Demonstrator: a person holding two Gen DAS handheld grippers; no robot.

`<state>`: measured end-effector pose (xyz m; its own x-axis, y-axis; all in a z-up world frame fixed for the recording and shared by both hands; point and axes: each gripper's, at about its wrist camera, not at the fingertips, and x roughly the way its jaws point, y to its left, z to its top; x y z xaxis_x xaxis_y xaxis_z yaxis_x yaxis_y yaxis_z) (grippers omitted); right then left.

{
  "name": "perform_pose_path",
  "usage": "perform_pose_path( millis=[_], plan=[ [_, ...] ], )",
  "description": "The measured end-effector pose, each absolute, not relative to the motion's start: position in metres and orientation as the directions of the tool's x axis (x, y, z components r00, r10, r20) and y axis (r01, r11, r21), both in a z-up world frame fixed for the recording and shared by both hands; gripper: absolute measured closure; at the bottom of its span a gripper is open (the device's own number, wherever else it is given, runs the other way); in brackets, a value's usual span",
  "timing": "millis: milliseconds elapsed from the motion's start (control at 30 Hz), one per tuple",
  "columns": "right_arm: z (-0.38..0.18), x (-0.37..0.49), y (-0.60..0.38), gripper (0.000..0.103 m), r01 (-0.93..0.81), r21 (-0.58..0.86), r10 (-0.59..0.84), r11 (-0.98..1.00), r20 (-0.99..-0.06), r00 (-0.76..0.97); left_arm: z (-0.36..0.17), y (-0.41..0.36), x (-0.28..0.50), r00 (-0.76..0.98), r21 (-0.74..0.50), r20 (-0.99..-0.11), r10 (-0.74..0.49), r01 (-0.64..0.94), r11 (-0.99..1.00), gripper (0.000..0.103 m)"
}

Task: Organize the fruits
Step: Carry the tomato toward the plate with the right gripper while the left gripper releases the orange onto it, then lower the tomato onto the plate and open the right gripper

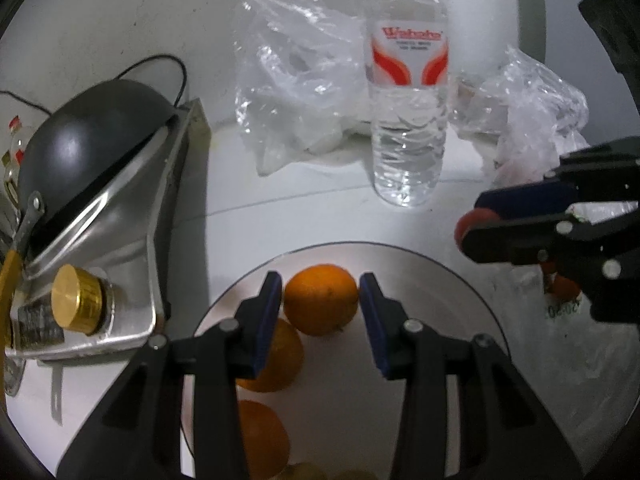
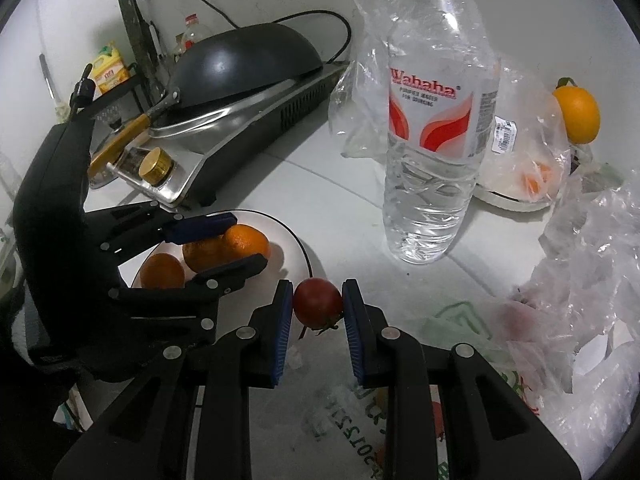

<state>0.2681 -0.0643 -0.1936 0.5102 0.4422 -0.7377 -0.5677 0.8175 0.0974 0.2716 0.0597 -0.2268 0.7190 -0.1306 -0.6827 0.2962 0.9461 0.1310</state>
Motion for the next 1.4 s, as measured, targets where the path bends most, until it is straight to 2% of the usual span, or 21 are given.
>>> perform_pose_path(
  millis=[133, 200, 600, 967, 1033, 1067, 1100, 1400],
  plan=[
    [-0.194, 0.268, -0.058, 0.076, -0.571, 0.092, 0.438, 0.816, -0.742, 0.508, -0.222, 0.067, 0.267, 0.726, 0.093, -0.671, -0.152, 0.285, 0.954, 0.058],
    [-0.195, 0.269, -0.055, 0.076, -0.572, 0.090, 0.436, 0.815, -0.746, 0.504, -0.218, 0.071, 0.263, 0.736, 0.079, -0.658, -0.159, 0.277, 0.958, 0.051],
    [-0.207, 0.273, -0.013, 0.076, -0.602, 0.053, 0.403, 0.797, -0.790, 0.463, -0.194, 0.108, 0.220, 0.797, -0.015, -0.571, -0.195, 0.227, 0.974, 0.051],
    [-0.217, 0.278, -0.001, 0.076, -0.568, 0.023, 0.350, 0.823, -0.808, 0.474, -0.198, 0.131, 0.204, 0.797, -0.042, -0.578, -0.176, 0.186, 0.982, 0.051],
    [-0.214, 0.277, -0.001, 0.074, -0.564, 0.017, 0.345, 0.826, -0.806, 0.481, -0.198, 0.134, 0.201, 0.798, -0.043, -0.577, -0.175, 0.185, 0.982, 0.051],
    [-0.213, 0.276, -0.001, 0.067, -0.562, 0.012, 0.342, 0.827, -0.804, 0.486, -0.198, 0.134, 0.199, 0.798, -0.043, -0.577, -0.174, 0.183, 0.982, 0.051],
    [-0.210, 0.274, -0.001, 0.065, -0.561, 0.008, 0.342, 0.828, -0.800, 0.493, -0.197, 0.136, 0.197, 0.800, -0.044, -0.574, -0.173, 0.181, 0.983, 0.051],
    [-0.188, 0.245, -0.011, 0.065, -0.561, -0.006, 0.348, 0.828, -0.779, 0.522, -0.189, 0.129, 0.178, 0.806, -0.045, -0.565, -0.175, 0.182, 0.982, 0.051]
  ],
)
